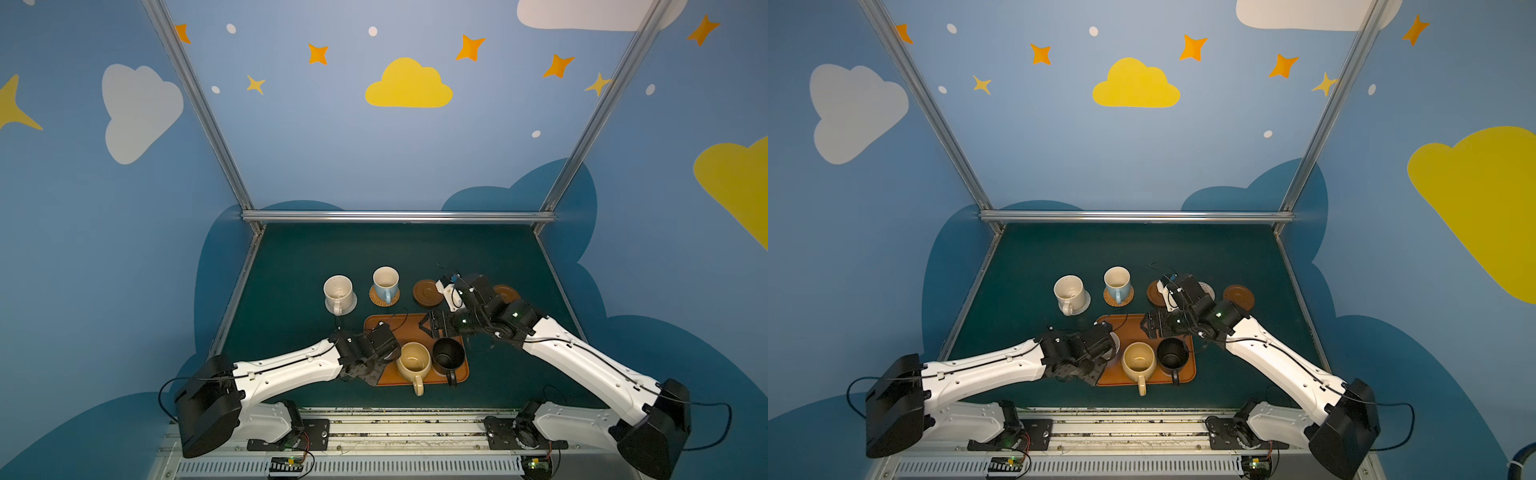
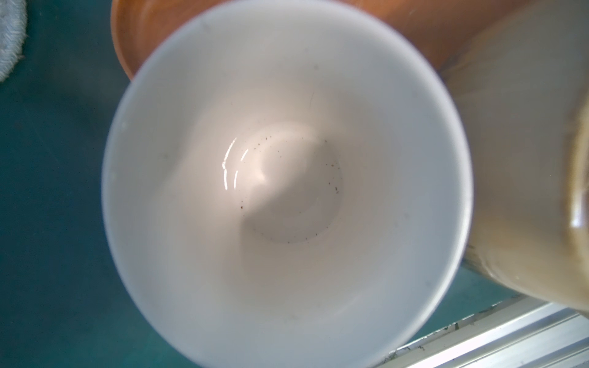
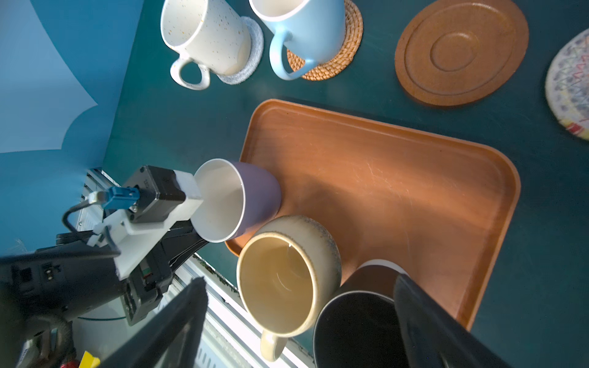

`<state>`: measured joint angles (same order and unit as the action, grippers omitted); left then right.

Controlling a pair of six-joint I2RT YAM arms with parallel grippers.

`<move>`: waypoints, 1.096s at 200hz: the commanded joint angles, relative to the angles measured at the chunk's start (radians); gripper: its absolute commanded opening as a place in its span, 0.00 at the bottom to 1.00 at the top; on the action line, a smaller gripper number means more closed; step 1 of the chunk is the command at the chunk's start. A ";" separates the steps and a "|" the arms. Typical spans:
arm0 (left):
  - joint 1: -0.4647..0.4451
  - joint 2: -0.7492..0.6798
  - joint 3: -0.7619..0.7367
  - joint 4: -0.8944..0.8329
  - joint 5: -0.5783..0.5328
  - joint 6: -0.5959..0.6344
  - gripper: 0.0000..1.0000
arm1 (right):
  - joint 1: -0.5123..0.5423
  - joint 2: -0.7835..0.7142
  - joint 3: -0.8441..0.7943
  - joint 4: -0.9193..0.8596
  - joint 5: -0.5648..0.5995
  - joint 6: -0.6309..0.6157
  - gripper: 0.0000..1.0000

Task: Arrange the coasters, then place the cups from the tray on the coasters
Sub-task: 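Close left gripper on lavender mug on tray while right gripper moves toward coasters, then lift lavender mug with left gripper and carry it toward brown wooden coaster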

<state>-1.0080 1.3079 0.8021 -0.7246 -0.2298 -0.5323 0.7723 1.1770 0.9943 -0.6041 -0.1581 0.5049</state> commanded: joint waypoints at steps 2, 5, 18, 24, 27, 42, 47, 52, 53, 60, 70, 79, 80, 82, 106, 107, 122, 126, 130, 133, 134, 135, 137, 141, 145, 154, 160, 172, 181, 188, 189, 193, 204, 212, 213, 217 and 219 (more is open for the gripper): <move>0.009 -0.022 0.001 -0.007 -0.026 -0.022 0.03 | -0.001 -0.046 -0.022 0.097 0.019 0.000 0.91; 0.009 -0.023 0.001 -0.008 -0.027 -0.023 0.03 | -0.001 -0.049 -0.022 0.096 0.022 -0.003 0.91; 0.009 -0.030 0.005 -0.014 -0.032 -0.022 0.03 | -0.001 -0.059 -0.022 0.092 0.030 -0.012 0.91; 0.009 -0.034 0.008 -0.018 -0.034 -0.021 0.03 | -0.001 -0.062 -0.022 0.090 0.036 -0.014 0.91; 0.008 -0.036 0.009 -0.019 -0.034 -0.019 0.03 | -0.001 -0.063 -0.022 0.090 0.038 -0.014 0.91; 0.009 -0.044 0.020 -0.023 -0.035 -0.007 0.03 | -0.001 -0.063 -0.025 0.092 0.038 -0.019 0.91; 0.009 -0.046 0.027 -0.026 -0.038 -0.007 0.03 | -0.002 -0.062 -0.025 0.092 0.039 -0.019 0.91; 0.009 -0.046 0.033 -0.030 -0.043 -0.009 0.03 | -0.002 -0.063 -0.025 0.093 0.038 -0.017 0.91; 0.009 -0.047 0.034 -0.031 -0.044 -0.009 0.03 | -0.001 -0.063 -0.026 0.093 0.038 -0.017 0.91; 0.010 -0.047 0.046 -0.037 -0.050 -0.008 0.03 | -0.001 -0.060 -0.028 0.097 0.040 -0.015 0.91; 0.009 -0.044 0.066 -0.047 -0.055 -0.007 0.03 | -0.001 -0.059 -0.031 0.102 0.038 -0.011 0.91; 0.009 -0.042 0.084 -0.054 -0.056 -0.005 0.03 | -0.001 -0.059 -0.032 0.106 0.038 -0.008 0.91; 0.009 -0.042 0.086 -0.055 -0.056 -0.005 0.03 | -0.001 -0.058 -0.032 0.107 0.038 -0.008 0.91; 0.009 -0.042 0.089 -0.057 -0.057 -0.004 0.03 | -0.001 -0.057 -0.032 0.107 0.038 -0.007 0.91; 0.009 -0.045 0.123 -0.078 -0.075 -0.007 0.03 | -0.002 -0.054 -0.034 0.112 0.037 -0.004 0.91; 0.010 -0.046 0.124 -0.078 -0.076 -0.008 0.03 | -0.002 -0.054 -0.034 0.112 0.037 -0.005 0.91; 0.009 -0.051 0.145 -0.096 -0.091 -0.012 0.03 | -0.001 -0.053 -0.033 0.110 0.041 -0.007 0.91; 0.009 -0.052 0.152 -0.102 -0.095 -0.015 0.03 | -0.002 -0.053 -0.031 0.109 0.043 -0.009 0.91; 0.009 -0.053 0.160 -0.107 -0.098 -0.017 0.03 | -0.001 -0.053 -0.031 0.107 0.046 -0.009 0.91; 0.009 -0.054 0.166 -0.111 -0.100 -0.017 0.03 | -0.001 -0.053 -0.030 0.106 0.048 -0.011 0.91; 0.009 -0.054 0.167 -0.113 -0.100 -0.018 0.03 | -0.001 -0.053 -0.030 0.106 0.049 -0.011 0.91; 0.009 -0.054 0.169 -0.114 -0.100 -0.017 0.03 | -0.002 -0.054 -0.029 0.105 0.051 -0.011 0.91; 0.010 -0.056 0.173 -0.115 -0.101 -0.017 0.03 | -0.002 -0.055 -0.029 0.104 0.053 -0.011 0.91; 0.009 -0.055 0.180 -0.119 -0.104 -0.018 0.03 | -0.003 -0.054 -0.028 0.101 0.059 -0.011 0.91; 0.009 -0.057 0.188 -0.121 -0.106 -0.018 0.03 | -0.002 -0.056 -0.027 0.099 0.066 -0.010 0.91; 0.009 -0.058 0.207 -0.127 -0.108 -0.018 0.03 | -0.003 -0.057 -0.026 0.097 0.089 -0.004 0.91; 0.011 -0.059 0.223 -0.131 -0.108 -0.018 0.03 | -0.003 -0.059 -0.028 0.098 0.099 0.000 0.91; 0.010 -0.057 0.256 -0.139 -0.108 -0.018 0.03 | -0.006 -0.055 -0.026 0.103 0.099 -0.007 0.91; 0.010 -0.058 0.275 -0.138 -0.104 -0.019 0.03 | -0.009 -0.049 -0.022 0.109 0.091 -0.018 0.91; 0.011 -0.059 0.284 -0.128 -0.099 -0.020 0.03 | -0.013 -0.046 -0.019 0.114 0.081 -0.027 0.91; 0.011 -0.060 0.286 -0.128 -0.098 -0.022 0.03 | -0.013 -0.045 -0.019 0.115 0.080 -0.028 0.91; 0.011 -0.061 0.289 -0.121 -0.095 -0.023 0.03 | -0.014 -0.043 -0.016 0.119 0.074 -0.035 0.91; 0.012 -0.061 0.298 -0.101 -0.084 -0.024 0.03 | -0.018 -0.041 -0.010 0.125 0.086 -0.040 0.91; 0.014 -0.058 0.310 -0.095 -0.080 -0.026 0.03 | -0.024 -0.043 -0.010 0.132 0.101 -0.038 0.91; 0.014 -0.056 0.312 -0.095 -0.079 -0.027 0.03 | -0.025 -0.044 -0.010 0.134 0.101 -0.040 0.91; 0.017 -0.053 0.323 -0.096 -0.078 -0.029 0.03 | -0.030 -0.046 -0.010 0.139 0.098 -0.047 0.91; 0.017 -0.049 0.326 -0.096 -0.077 -0.030 0.03 | -0.032 -0.048 -0.010 0.143 0.096 -0.050 0.91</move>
<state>-1.0000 1.2770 1.0725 -0.8589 -0.2985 -0.5476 0.7578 1.1309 0.9699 -0.4973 -0.0834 0.4870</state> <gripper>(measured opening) 0.151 0.911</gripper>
